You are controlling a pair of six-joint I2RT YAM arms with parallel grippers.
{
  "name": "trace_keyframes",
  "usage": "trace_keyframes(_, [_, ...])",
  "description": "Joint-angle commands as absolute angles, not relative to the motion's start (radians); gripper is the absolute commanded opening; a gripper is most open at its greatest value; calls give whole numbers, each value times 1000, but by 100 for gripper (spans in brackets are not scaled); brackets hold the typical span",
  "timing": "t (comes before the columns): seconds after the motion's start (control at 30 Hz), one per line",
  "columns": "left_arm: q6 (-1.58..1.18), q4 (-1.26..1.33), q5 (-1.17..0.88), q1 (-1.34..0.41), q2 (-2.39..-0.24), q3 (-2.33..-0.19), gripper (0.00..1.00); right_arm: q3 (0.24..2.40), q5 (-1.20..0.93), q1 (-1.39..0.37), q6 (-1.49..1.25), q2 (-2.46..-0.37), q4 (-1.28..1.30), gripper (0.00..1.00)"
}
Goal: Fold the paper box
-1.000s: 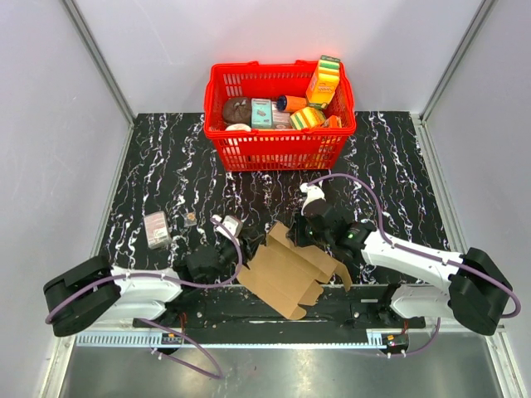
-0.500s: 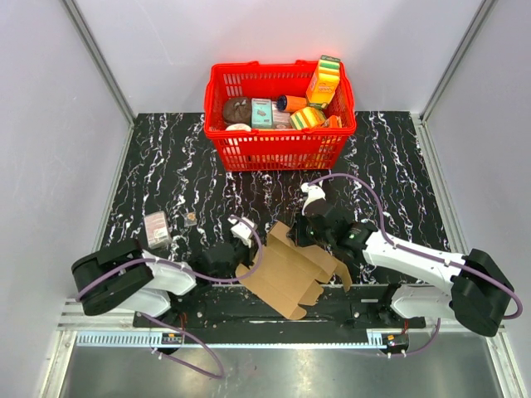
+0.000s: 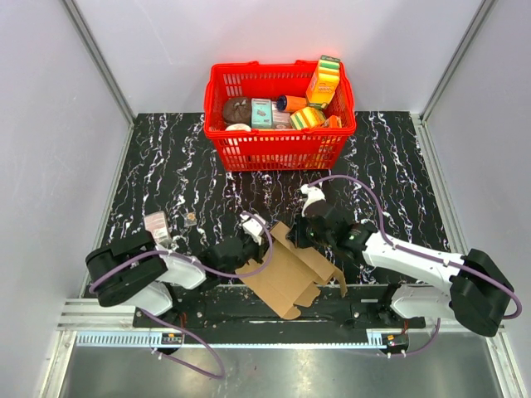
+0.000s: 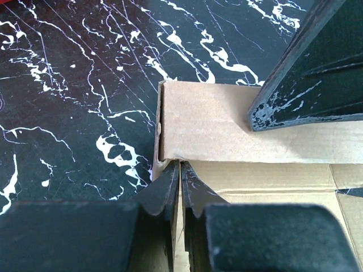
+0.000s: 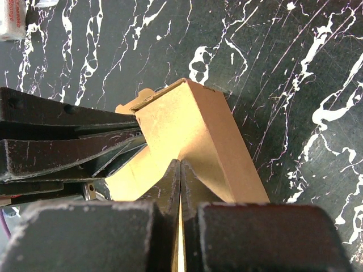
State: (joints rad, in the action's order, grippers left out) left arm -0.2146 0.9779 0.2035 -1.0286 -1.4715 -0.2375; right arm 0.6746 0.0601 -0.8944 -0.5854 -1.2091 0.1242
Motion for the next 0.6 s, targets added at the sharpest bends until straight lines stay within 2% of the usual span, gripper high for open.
trace_keyframes(0.0, [-212,977,173,-1031,-1456,-261,9,664,49,-893,-595,-1190,115,0])
trace_keyframes(0.2, [-284,835,173,-1032,-1266,-190,9,672,55,-893,-588,-1180,118,0])
trace_keyframes(0.3, [-314,715,155,-1034,-1096,-176,11,676,58,-893,-584,-1175,120,0])
trace_keyframes(0.57, [-376,502,100,-1042,-842,-176,19,696,69,-894,-575,-1137,135,0])
